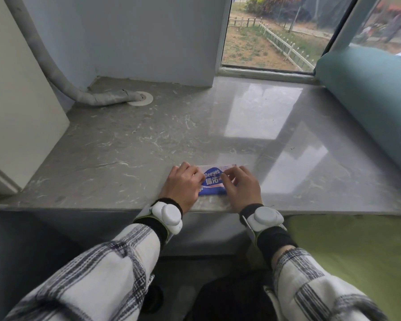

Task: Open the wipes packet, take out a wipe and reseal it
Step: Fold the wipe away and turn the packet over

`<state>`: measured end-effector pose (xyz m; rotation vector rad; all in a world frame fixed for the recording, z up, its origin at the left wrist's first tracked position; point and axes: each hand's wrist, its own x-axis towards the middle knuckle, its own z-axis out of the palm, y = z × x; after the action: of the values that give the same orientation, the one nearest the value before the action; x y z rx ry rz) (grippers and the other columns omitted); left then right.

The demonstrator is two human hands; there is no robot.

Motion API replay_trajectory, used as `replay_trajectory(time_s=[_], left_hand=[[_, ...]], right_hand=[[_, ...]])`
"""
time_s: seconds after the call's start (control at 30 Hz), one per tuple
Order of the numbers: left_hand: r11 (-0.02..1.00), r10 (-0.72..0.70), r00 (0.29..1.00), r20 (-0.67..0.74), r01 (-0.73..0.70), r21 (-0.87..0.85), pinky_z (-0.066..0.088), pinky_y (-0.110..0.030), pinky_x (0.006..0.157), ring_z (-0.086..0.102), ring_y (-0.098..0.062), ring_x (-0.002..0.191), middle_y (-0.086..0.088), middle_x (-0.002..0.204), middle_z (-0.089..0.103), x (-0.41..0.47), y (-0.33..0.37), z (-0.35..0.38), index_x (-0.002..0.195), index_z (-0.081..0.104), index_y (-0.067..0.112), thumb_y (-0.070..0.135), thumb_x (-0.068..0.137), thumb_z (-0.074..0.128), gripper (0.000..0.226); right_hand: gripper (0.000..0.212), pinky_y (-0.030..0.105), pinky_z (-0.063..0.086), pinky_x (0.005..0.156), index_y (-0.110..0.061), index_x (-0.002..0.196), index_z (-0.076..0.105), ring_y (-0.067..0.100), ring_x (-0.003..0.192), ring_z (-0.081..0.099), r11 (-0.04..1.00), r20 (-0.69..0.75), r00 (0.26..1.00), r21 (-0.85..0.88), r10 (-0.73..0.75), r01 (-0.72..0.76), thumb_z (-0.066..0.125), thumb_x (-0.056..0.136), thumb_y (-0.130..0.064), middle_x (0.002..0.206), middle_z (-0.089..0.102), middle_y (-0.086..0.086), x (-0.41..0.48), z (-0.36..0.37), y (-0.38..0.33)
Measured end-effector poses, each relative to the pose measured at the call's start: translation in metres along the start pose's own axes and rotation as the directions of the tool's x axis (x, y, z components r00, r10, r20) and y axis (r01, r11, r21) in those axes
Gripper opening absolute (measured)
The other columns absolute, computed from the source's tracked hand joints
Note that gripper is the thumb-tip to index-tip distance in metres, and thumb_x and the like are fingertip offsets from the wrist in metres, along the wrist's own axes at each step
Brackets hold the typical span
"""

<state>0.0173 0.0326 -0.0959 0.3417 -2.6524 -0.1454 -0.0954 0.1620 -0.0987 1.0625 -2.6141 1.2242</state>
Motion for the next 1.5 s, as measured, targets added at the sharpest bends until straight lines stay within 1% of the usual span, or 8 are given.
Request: replay_trajectory(time_s=[0.13, 0.27, 0.47, 0.67, 0.8, 0.97, 1.1, 1.5], left_hand=[[0.998, 0.048, 0.999, 0.001, -0.048, -0.032, 0.047, -0.037, 0.065, 0.060, -0.028, 0.074, -0.008, 0.082, 0.068, -0.001, -0.001, 0.000, 0.079, 0.068, 0.009, 0.018, 0.078, 0.066, 0.009], [0.994, 0.083, 0.996, -0.011, -0.083, -0.068, 0.048, -0.038, 0.070, 0.063, -0.028, 0.082, -0.006, 0.082, 0.069, -0.003, 0.000, -0.002, 0.076, 0.067, 0.010, 0.025, 0.083, 0.044, 0.029], [0.986, 0.094, 0.996, -0.002, -0.093, -0.135, 0.050, -0.041, 0.072, 0.061, -0.029, 0.084, -0.006, 0.082, 0.066, -0.006, 0.002, -0.003, 0.075, 0.064, 0.009, 0.019, 0.077, 0.050, 0.017], [0.985, 0.102, 0.995, -0.003, -0.101, -0.139, 0.050, -0.039, 0.075, 0.062, -0.028, 0.087, -0.004, 0.085, 0.069, -0.006, 0.002, -0.004, 0.080, 0.068, 0.011, 0.023, 0.078, 0.047, 0.025], [0.989, 0.023, 1.000, -0.009, -0.024, -0.149, 0.049, -0.038, 0.075, 0.062, -0.026, 0.089, -0.001, 0.090, 0.071, -0.004, 0.000, 0.001, 0.082, 0.071, 0.014, 0.027, 0.080, 0.048, 0.026], [0.961, -0.154, 0.988, 0.000, 0.150, -0.231, 0.046, -0.038, 0.073, 0.059, -0.028, 0.081, -0.004, 0.091, 0.070, 0.005, 0.000, 0.006, 0.084, 0.070, 0.012, 0.020, 0.079, 0.068, 0.009], [0.972, -0.155, 0.988, -0.013, 0.150, -0.182, 0.045, -0.039, 0.071, 0.059, -0.031, 0.081, -0.007, 0.093, 0.069, 0.006, 0.001, 0.009, 0.089, 0.072, 0.010, 0.020, 0.081, 0.068, 0.014], [0.980, -0.179, 0.983, 0.030, 0.181, -0.082, 0.039, -0.042, 0.074, 0.051, -0.030, 0.090, -0.008, 0.096, 0.059, 0.012, 0.011, 0.009, 0.105, 0.069, 0.017, 0.033, 0.087, 0.060, 0.025]], right_hand=[[0.013, 0.028, 0.044, 0.063, -0.016, 0.081, 0.062, 0.015, 0.065, 0.052, 1.000, 0.014, 1.000, 0.013, 0.018, -0.018, 0.062, 0.084, -0.029, 0.079, 0.051, -0.008, 0.001, 0.000, 0.001], [0.015, 0.027, 0.043, 0.063, -0.015, 0.077, 0.062, 0.015, 0.064, 0.051, 0.999, 0.010, 0.999, 0.018, 0.032, -0.033, 0.062, 0.084, -0.028, 0.076, 0.051, -0.007, 0.002, 0.000, 0.001], [0.016, 0.024, 0.037, 0.065, -0.015, 0.075, 0.061, 0.015, 0.065, 0.050, 0.999, 0.022, 0.999, 0.021, 0.047, -0.047, 0.062, 0.084, -0.028, 0.075, 0.052, -0.005, 0.003, 0.000, 0.001], [0.016, 0.026, 0.040, 0.065, -0.015, 0.076, 0.061, 0.016, 0.067, 0.052, 0.998, 0.041, 0.998, 0.022, 0.056, -0.057, 0.061, 0.085, -0.029, 0.076, 0.053, -0.004, 0.004, 0.000, 0.001], [0.016, 0.028, 0.045, 0.066, -0.015, 0.077, 0.061, 0.016, 0.069, 0.054, 0.998, 0.049, 0.997, 0.027, 0.061, -0.062, 0.061, 0.085, -0.028, 0.077, 0.054, -0.004, 0.004, 0.000, 0.001], [0.015, 0.025, 0.040, 0.065, -0.014, 0.076, 0.060, 0.015, 0.068, 0.053, 0.997, 0.047, 0.996, 0.031, 0.073, -0.074, 0.061, 0.085, -0.027, 0.077, 0.054, -0.004, 0.005, 0.000, 0.000], [0.015, 0.025, 0.045, 0.066, -0.014, 0.078, 0.061, 0.014, 0.069, 0.054, 0.997, 0.059, 0.996, 0.017, 0.070, -0.071, 0.061, 0.086, -0.028, 0.080, 0.056, -0.004, 0.005, 0.002, 0.000], [0.014, 0.018, 0.034, 0.062, -0.012, 0.075, 0.061, 0.015, 0.066, 0.049, 0.998, 0.051, 0.997, -0.008, 0.063, -0.063, 0.061, 0.084, -0.023, 0.076, 0.053, -0.003, 0.005, -0.001, -0.002]])
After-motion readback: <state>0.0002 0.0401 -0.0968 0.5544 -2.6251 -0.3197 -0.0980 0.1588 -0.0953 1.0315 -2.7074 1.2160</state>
